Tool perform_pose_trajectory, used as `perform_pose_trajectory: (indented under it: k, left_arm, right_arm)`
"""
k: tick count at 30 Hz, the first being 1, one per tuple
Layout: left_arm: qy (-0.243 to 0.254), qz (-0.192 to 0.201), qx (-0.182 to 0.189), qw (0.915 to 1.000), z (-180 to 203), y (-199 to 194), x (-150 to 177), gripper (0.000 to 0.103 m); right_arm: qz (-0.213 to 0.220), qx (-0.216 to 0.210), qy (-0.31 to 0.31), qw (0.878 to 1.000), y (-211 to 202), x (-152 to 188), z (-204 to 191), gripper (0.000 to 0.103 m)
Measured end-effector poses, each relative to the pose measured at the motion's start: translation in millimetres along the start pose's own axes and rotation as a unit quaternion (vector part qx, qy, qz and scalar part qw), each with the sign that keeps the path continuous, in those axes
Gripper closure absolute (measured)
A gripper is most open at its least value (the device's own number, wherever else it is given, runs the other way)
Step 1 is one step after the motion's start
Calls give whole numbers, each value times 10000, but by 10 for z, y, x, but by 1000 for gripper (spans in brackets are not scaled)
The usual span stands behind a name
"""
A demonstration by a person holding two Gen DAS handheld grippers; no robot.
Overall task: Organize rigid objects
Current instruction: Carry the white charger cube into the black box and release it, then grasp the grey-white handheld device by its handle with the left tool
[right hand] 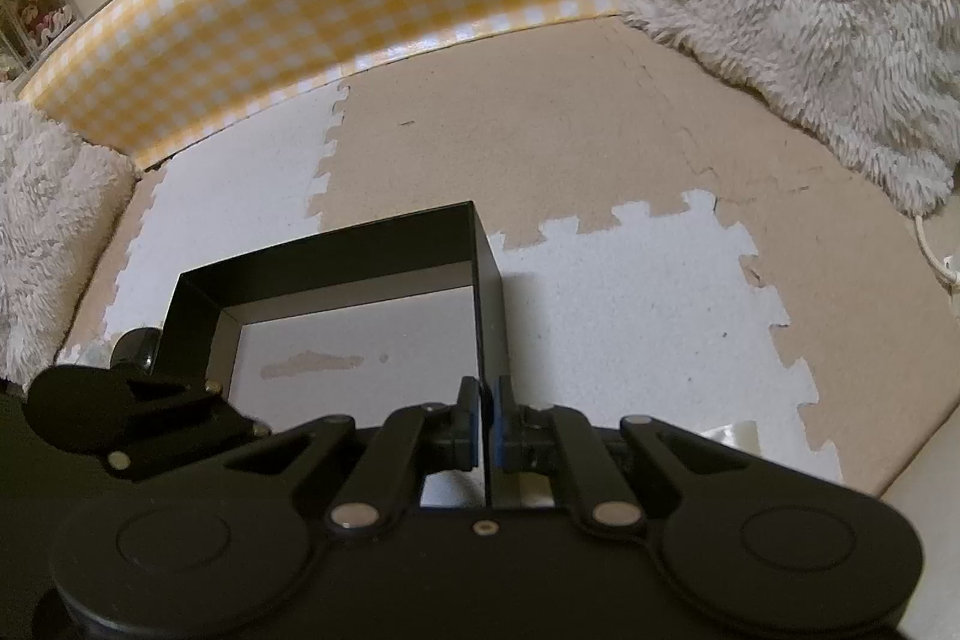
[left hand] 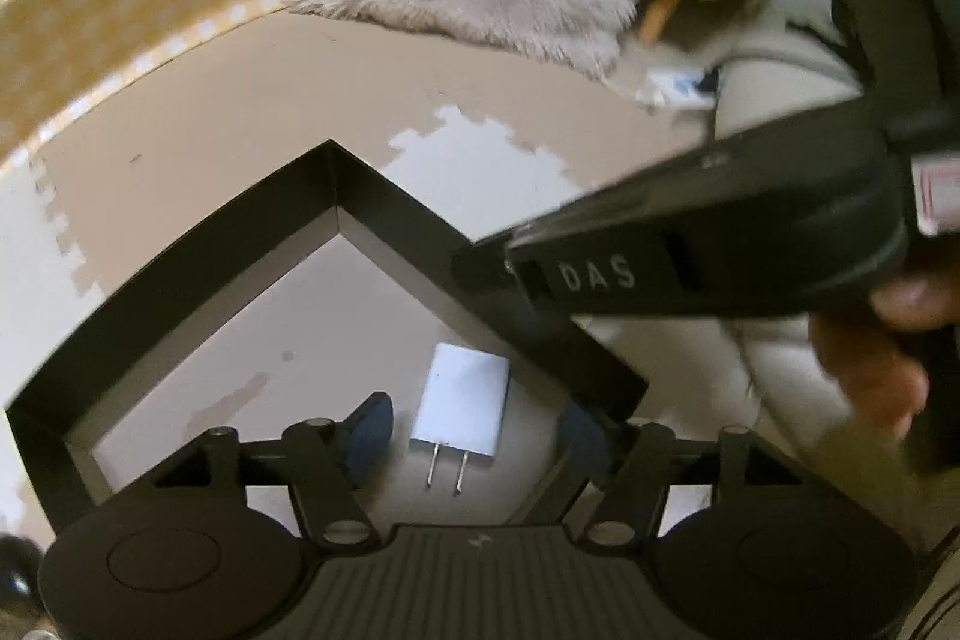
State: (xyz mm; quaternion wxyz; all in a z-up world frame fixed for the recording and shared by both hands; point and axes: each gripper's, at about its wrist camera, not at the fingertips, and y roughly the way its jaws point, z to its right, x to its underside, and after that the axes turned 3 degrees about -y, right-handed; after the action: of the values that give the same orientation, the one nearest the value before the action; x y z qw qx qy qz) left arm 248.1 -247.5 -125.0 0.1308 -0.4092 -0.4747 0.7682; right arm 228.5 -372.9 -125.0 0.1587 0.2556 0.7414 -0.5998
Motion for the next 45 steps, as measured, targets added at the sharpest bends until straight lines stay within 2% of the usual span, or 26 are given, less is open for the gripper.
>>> perform_pose_trajectory:
  k: [7,10,12,24,34,41,45]
  left_arm:
    - [-123,67,-57,9999,-38,-97,72,32]
    - [-230,130,-77,9996,-54,-161,91,28]
    - [-290,169,-56,9994,-58,-228,107,19]
    - [-362,439,-194,9982,65,-605,299,4]
    - [-526,727,-419,9951,137,-889,494,0]
    - [-769,1125,-829,9872,48,-1192,684,0]
    - [-1001,1332,-1116,9797,-99,-1366,794,0]
  right_arm:
    - [-1,3,-2,10000,1,-1,1,98]
    - [0,1,2,10000,1,-2,2,98]
    - [-1,6,-1,10000,1,-2,-1,98]
    - [4,42,-55,10000,-2,6,-20,98]
    - [0,53,-87,9999,-5,22,-41,98]
    - [-8,125,-217,9997,-10,22,-80,99]
    - [9,158,-261,9995,-10,22,-90,99]
